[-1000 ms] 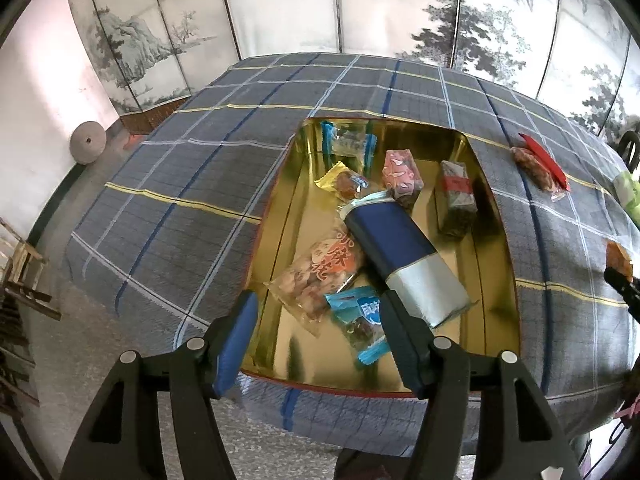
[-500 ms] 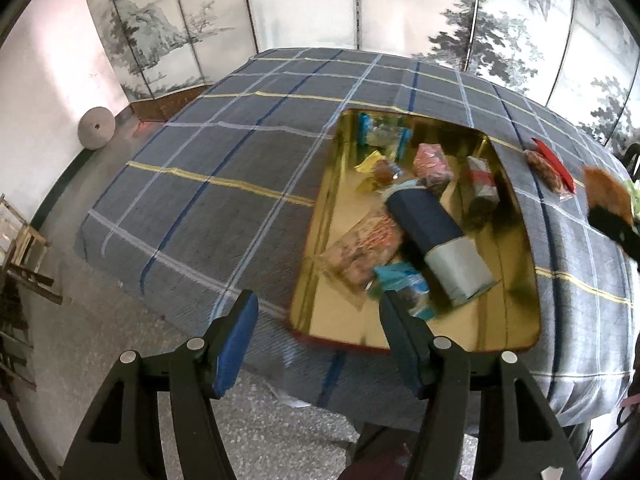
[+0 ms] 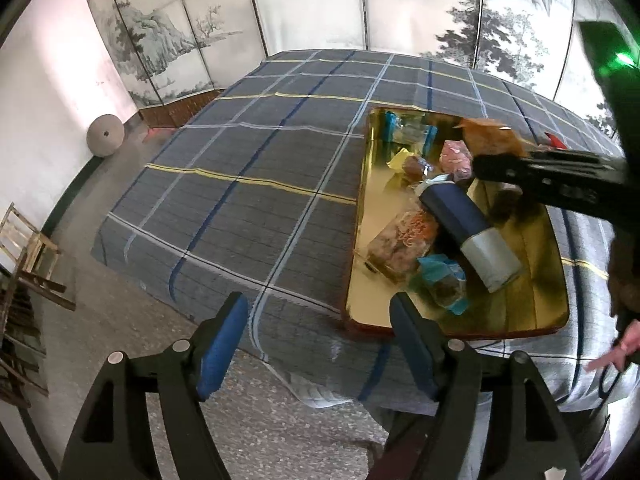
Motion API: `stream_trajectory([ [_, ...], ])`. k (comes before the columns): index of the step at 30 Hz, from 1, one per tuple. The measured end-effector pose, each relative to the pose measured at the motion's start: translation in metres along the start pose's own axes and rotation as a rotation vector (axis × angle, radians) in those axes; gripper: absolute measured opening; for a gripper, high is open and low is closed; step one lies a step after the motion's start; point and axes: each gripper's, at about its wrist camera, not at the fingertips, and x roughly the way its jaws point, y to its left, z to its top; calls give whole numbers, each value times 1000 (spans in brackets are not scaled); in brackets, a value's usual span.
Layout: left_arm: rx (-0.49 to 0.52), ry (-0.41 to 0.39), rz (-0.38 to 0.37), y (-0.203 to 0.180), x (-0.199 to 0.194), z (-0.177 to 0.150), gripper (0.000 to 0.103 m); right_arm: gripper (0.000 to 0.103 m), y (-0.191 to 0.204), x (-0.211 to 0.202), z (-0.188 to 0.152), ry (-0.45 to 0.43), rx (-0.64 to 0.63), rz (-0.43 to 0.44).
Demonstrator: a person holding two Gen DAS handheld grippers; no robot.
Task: Organize snacks
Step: 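Carry the orange packet over the gold tray and open the right tool, then move the right tool to the red packet and close on it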
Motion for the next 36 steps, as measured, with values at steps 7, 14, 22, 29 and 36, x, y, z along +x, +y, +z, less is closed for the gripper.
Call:
stream_trajectory([
  [7, -7, -2, 0, 10, 3, -1, 70, 32, 15, 39, 22, 68, 19, -25],
  [14, -10, 9, 7, 17, 6, -3, 70, 44, 15, 64, 37, 110, 145, 26],
  [22, 5, -3, -12, 7, -1, -3, 70, 49, -7, 11, 18, -33, 212, 64],
  [29, 48, -1, -44, -17, -5, -1, 72, 52, -89, -58, -38, -100, 262, -91],
  [36, 110, -3, -46, -47, -7, 8, 72, 53, -202, -72, -35, -54, 397, -265],
])
